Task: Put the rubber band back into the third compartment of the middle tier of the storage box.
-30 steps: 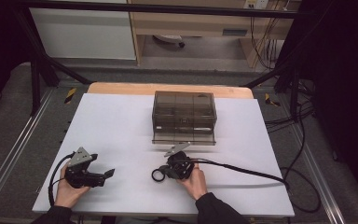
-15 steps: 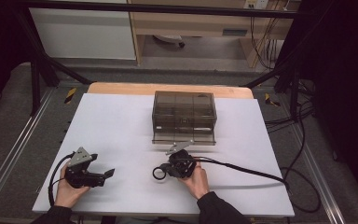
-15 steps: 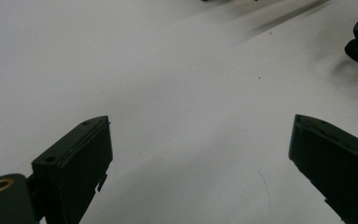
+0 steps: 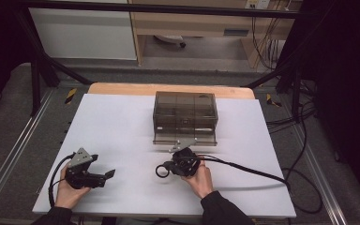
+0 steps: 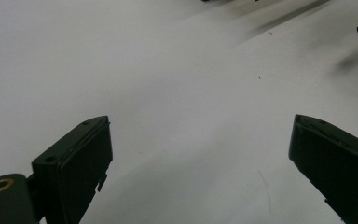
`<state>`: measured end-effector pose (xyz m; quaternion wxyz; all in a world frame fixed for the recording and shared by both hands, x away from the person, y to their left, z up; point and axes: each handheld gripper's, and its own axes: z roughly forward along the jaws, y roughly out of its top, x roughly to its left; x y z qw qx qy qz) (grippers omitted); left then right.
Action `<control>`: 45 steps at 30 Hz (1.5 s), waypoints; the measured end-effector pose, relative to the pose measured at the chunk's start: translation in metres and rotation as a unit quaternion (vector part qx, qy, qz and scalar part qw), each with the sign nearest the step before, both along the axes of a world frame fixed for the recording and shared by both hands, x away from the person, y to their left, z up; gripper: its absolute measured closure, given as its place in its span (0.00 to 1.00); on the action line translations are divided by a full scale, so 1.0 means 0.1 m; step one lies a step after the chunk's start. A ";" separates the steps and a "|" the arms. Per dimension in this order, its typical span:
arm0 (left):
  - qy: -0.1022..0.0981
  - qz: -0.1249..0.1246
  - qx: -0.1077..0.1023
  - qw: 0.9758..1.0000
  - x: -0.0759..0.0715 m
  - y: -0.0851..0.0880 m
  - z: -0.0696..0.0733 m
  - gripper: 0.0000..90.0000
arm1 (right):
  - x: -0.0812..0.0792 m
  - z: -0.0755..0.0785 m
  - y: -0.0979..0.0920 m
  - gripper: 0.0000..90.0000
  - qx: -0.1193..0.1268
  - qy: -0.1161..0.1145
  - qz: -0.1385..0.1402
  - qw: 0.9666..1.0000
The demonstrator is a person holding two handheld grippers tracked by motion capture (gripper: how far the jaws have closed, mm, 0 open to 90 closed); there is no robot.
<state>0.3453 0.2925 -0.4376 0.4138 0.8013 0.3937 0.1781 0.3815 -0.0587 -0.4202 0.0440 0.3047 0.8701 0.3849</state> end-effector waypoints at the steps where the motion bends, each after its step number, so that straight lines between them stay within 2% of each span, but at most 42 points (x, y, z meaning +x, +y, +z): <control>1: 0.000 0.000 0.000 1.000 0.00 0.00 0.00 0.06 | 0.00 0.00 0.00 0.97 0.000 0.000 0.000 1.000; 31: 0.000 0.001 0.000 1.000 0.00 0.01 0.00 0.06 | 0.05 0.24 -0.16 0.98 -0.010 -0.025 -0.021 0.999; 45: 0.000 0.001 0.000 1.000 0.00 0.01 0.00 0.06 | 0.10 0.31 -0.33 0.98 -0.007 -0.030 -0.042 0.999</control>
